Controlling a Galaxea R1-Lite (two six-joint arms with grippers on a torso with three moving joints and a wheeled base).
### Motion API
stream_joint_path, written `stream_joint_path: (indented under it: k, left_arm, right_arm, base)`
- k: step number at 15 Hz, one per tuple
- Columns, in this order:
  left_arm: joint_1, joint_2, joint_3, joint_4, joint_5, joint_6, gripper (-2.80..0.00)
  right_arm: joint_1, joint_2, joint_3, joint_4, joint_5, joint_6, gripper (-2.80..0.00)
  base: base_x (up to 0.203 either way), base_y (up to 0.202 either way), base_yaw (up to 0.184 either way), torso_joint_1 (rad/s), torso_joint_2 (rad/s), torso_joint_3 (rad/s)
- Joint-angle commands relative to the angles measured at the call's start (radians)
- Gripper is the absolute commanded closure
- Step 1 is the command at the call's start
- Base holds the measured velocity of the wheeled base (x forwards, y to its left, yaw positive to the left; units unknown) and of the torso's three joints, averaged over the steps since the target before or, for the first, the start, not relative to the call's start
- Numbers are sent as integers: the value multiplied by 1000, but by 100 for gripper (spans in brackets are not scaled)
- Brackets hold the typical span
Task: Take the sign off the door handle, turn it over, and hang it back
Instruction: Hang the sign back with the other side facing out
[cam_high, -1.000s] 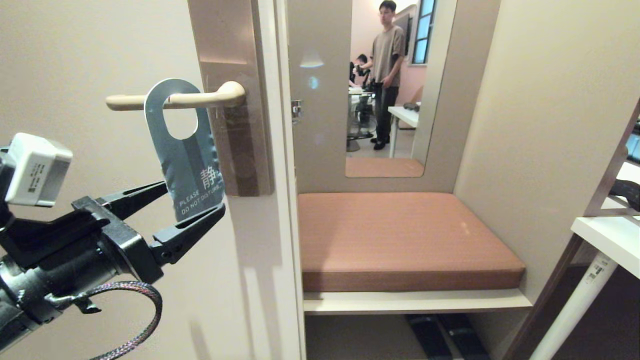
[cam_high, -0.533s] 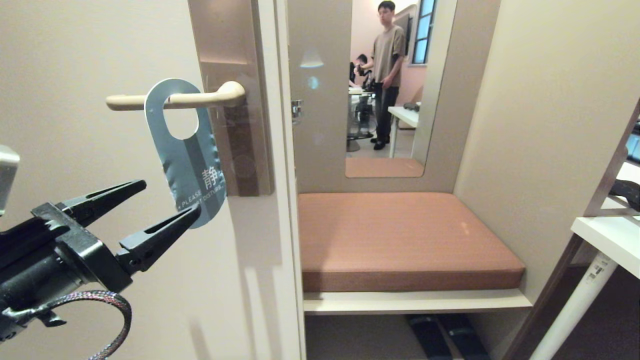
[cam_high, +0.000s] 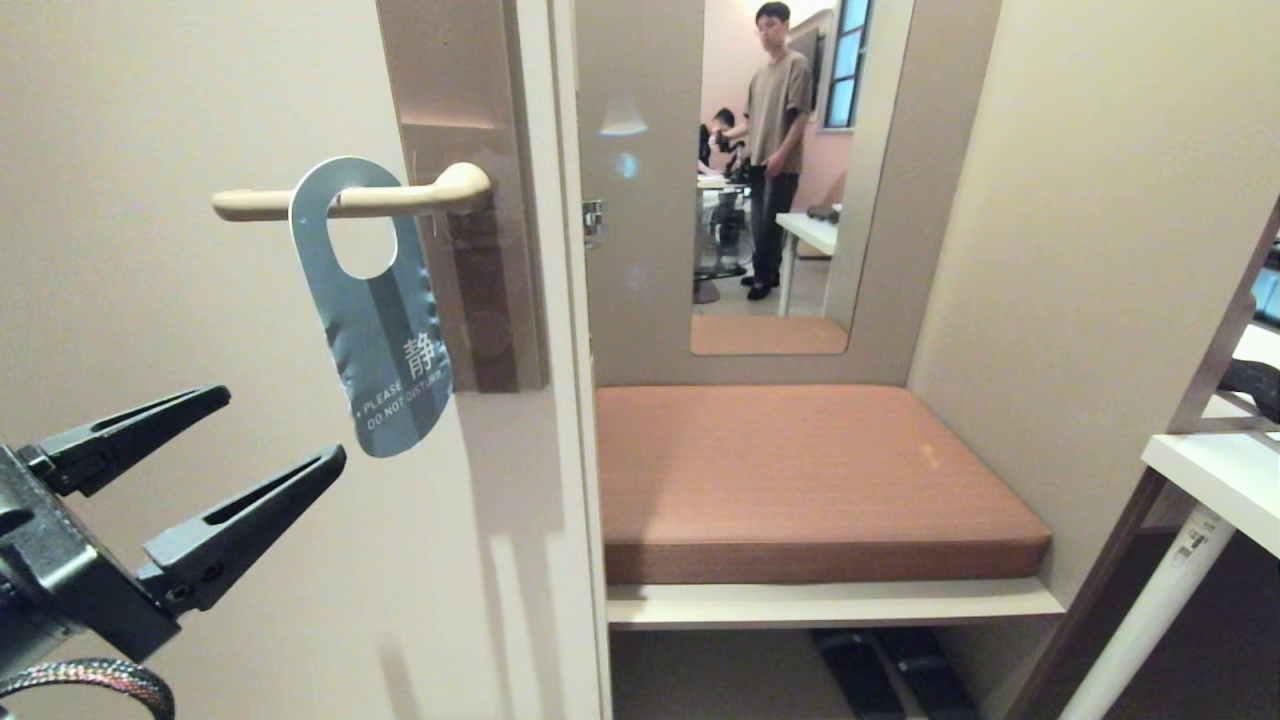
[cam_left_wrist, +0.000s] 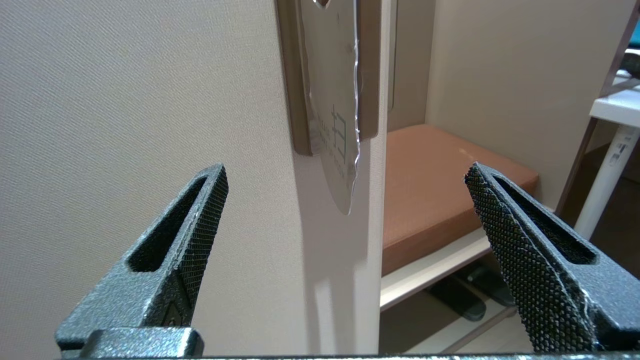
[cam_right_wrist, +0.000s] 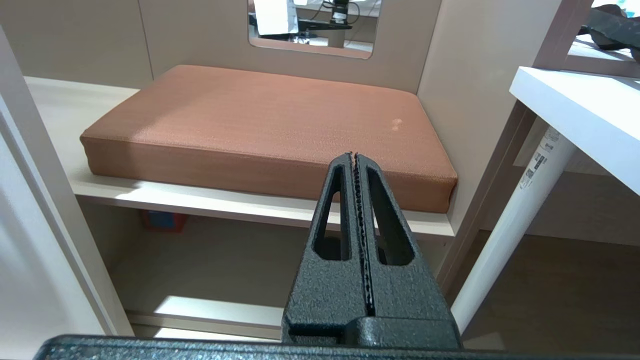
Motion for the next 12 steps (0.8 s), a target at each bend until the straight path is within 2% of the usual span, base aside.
stream_joint_path:
  k: [1, 2, 9, 12]
  left_arm:
    - [0, -15, 2, -4, -1, 0, -108]
    - [0, -14, 2, -4, -1, 0, 0]
    - [2, 27, -10, -2, -1, -5, 0]
    - [35, 91, -64, -5, -6, -5, 0]
  right_arm:
    - [0, 0, 0, 0, 1, 0, 0]
    - [0, 0, 0, 0, 1, 0, 0]
    - [0, 0, 0, 0, 1, 0, 0]
    - [0, 0, 0, 0, 1, 0, 0]
  base:
    - [0, 0, 0, 0, 0, 0]
    - [0, 0, 0, 0, 0, 0]
    - [0, 0, 0, 0, 0, 0]
    - [0, 0, 0, 0, 0, 0]
